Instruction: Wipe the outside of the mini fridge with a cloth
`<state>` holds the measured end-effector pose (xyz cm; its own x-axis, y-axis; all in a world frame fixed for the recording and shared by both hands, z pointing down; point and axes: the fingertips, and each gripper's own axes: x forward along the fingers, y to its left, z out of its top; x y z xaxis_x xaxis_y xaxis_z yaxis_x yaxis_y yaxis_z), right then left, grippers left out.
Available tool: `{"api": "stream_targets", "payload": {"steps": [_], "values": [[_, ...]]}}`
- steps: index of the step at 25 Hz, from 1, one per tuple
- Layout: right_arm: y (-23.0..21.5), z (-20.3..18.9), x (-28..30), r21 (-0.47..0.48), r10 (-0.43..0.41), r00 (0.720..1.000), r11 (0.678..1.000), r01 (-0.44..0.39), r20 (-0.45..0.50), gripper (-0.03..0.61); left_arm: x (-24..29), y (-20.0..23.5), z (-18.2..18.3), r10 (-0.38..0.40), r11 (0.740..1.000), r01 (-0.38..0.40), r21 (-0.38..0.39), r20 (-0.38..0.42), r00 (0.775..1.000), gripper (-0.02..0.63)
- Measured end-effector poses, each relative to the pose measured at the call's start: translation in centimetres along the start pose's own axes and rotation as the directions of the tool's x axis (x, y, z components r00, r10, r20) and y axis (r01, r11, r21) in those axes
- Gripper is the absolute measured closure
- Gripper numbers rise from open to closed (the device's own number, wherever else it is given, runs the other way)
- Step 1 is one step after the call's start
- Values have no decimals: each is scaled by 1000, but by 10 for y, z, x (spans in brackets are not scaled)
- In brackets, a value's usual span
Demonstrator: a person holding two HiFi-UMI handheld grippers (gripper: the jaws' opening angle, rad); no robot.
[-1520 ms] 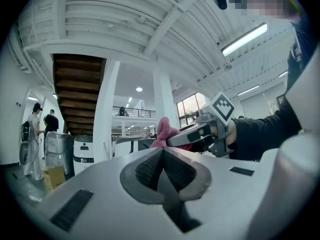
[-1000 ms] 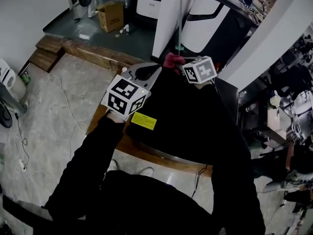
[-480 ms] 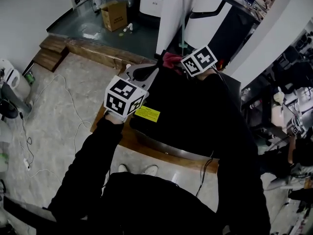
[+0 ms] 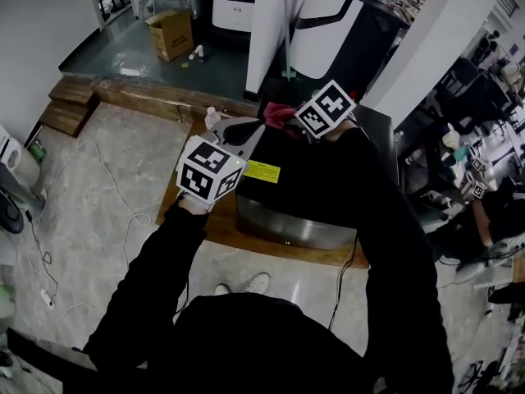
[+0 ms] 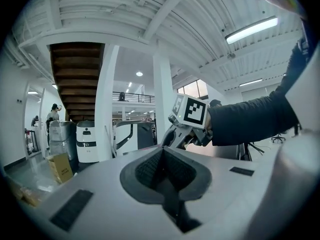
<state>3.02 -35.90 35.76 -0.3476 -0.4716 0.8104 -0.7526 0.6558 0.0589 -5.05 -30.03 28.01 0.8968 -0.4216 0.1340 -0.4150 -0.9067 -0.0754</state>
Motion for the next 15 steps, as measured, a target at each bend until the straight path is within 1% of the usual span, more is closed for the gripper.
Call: {"api": "stream_targets", "payload": {"steps": [3, 7, 12, 15], "values": [[28, -6, -6, -7, -3, 1000, 1000, 3, -12, 494, -18, -11, -3, -19, 1000, 19, 9, 10, 1000, 607], [65, -16, -14, -2, 1, 1000, 1000, -1, -11, 495, -41, -25, -8, -41, 999, 41, 2, 25, 999, 607], [115, -24, -21, -3, 17, 999, 1000, -17, -50, 494, -71, -37, -13, -76, 997, 76, 0, 30, 997, 607], [135, -29, -28, -1, 17, 998, 1000, -17, -62, 494, -82, -46, -8, -91, 996, 91, 2, 43, 995, 607]]}}
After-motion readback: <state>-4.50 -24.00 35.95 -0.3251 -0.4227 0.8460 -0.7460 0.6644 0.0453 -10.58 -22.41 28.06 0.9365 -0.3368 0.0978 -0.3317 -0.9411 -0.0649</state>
